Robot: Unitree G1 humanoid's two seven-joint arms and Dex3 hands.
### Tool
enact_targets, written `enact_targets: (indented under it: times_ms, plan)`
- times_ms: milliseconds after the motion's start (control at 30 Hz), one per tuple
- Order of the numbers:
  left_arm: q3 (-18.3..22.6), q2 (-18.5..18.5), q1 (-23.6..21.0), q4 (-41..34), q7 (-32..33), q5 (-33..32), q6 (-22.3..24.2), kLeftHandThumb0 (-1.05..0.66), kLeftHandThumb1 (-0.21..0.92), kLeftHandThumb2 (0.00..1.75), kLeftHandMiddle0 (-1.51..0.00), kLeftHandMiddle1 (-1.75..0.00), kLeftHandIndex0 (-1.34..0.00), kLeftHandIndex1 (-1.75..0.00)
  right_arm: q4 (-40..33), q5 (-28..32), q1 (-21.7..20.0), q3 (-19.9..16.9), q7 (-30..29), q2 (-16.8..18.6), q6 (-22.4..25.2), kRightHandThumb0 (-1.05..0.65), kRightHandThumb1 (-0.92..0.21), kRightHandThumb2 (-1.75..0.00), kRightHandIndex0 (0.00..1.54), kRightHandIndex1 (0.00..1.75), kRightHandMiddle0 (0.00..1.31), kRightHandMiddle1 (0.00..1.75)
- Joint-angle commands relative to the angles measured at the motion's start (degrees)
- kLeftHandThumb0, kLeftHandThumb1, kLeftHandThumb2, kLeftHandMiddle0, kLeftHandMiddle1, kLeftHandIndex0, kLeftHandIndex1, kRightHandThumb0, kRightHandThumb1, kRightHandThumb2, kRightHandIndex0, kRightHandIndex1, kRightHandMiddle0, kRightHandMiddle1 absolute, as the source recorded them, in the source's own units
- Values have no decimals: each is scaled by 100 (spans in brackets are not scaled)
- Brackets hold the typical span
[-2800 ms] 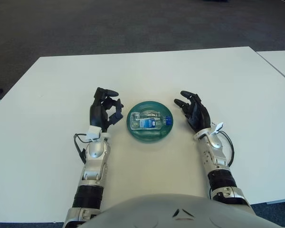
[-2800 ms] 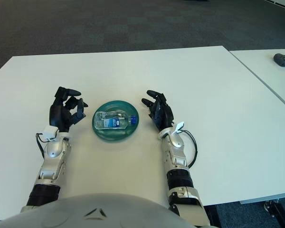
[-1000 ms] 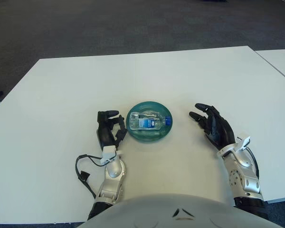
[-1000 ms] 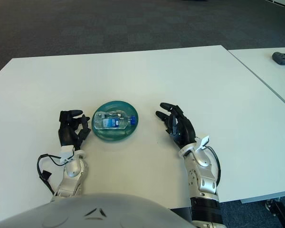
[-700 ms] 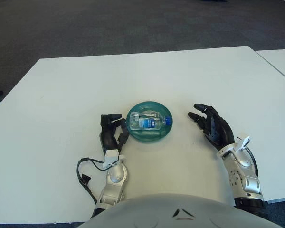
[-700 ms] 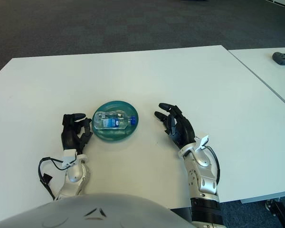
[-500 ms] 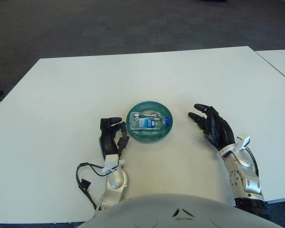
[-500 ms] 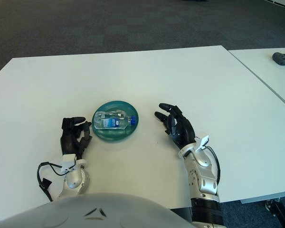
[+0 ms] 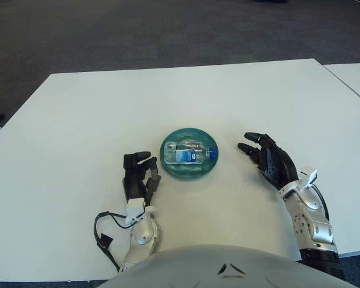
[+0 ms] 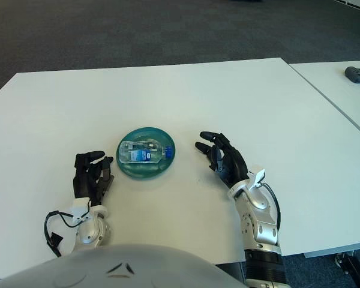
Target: Put the bottle into the plate.
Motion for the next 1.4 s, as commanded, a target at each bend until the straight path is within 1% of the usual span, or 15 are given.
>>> enact_targets:
  times_ms: [0, 167, 300, 333, 367, 467, 567, 733, 1100, 1367]
  plan:
    - [-8, -630, 100, 49, -75, -258, 533, -35, 92, 53, -43, -89, -18, -175, 219, -31, -68, -6, 3, -126, 272, -52, -70, -92, 46, 71, 33, 107]
    - [21, -621, 164, -325, -44, -365, 1019, -35, 92, 53, -44, -90, -18, -175, 284, 28, -188, -4, 37, -249, 622, -48, -66, -99, 46, 71, 35, 107]
    - [-3, -585, 171, -447, -64, -387, 1253, -35, 92, 53, -45, -90, -18, -175, 356, 109, -275, -27, 132, -287, 755, -46, -65, -102, 45, 73, 35, 107]
    - [-7, -576, 173, -472, -76, -387, 1303, -46, 92, 62, -43, -91, -16, -157, 367, 126, -290, -29, 150, -294, 781, -46, -65, -103, 45, 73, 35, 107]
    - [-13, -567, 179, -503, -86, -387, 1354, -53, 92, 68, -42, -91, -16, -144, 372, 142, -301, -30, 166, -302, 812, -45, -65, -103, 45, 74, 35, 107]
    - [-24, -543, 199, -589, -120, -389, 1485, -62, 92, 75, -41, -92, -14, -128, 383, 190, -334, -25, 197, -322, 902, -45, -65, -104, 45, 74, 35, 108]
    - [-12, -527, 212, -656, -168, -407, 1608, -65, 92, 78, -40, -91, -13, -121, 402, 220, -378, -5, 208, -321, 977, -44, -64, -105, 45, 75, 37, 108]
    - [53, -534, 211, -659, -243, -477, 1660, -66, 92, 78, -40, -90, -13, -118, 417, 196, -397, 35, 198, -297, 983, -42, -62, -107, 44, 75, 40, 111]
    - [102, -460, 208, -602, -324, -419, 1535, -65, 92, 79, -40, -91, -19, -120, 431, 33, -328, 118, 147, -248, 700, -42, -62, -111, 41, 69, 41, 116]
    - [108, -474, 188, -532, -333, -365, 1471, -63, 92, 79, -40, -90, -21, -120, 447, -21, -292, 191, 104, -223, 596, -42, -62, -110, 42, 66, 40, 113]
